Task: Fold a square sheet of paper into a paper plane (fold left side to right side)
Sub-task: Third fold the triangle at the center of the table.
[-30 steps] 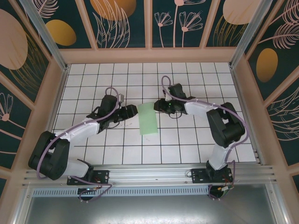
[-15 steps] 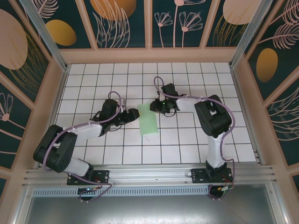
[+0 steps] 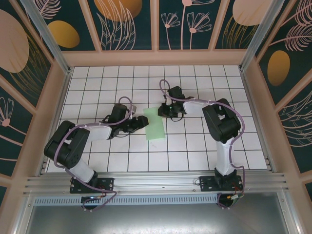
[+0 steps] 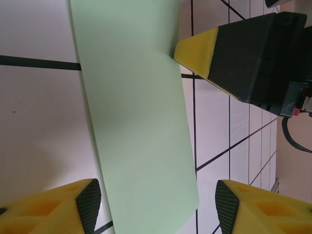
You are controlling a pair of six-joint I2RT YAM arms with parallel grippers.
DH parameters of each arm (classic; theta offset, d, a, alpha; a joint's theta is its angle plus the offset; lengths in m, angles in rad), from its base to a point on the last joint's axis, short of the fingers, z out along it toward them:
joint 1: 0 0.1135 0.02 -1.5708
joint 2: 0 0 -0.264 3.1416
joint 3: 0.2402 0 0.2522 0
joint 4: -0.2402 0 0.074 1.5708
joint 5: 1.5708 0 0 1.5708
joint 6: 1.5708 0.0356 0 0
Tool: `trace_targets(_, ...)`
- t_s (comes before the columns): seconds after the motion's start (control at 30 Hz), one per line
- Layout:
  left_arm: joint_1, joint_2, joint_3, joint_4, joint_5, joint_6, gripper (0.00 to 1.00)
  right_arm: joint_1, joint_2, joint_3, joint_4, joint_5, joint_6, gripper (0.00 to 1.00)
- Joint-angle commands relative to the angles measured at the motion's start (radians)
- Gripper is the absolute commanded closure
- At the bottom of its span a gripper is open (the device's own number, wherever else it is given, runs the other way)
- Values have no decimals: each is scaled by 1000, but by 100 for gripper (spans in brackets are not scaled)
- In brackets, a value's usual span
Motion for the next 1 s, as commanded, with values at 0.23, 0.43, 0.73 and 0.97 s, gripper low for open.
trace_targets(0.23,-40,67,105,-172,-63,31,34,5,46,2,-60,40,-25,81)
trace_targets(0.43,-66,119,168,-280,-114,49,33,5,45,-4,-51,33,-21,81)
trace_targets(0.73,-89,167,208,-311,-110,37,36,5,37,-12,-41,27,-18,81)
trace_targets(0.97,-96,159,210,-275,-83,3,41,5,37,-16,-33,22,-14,81)
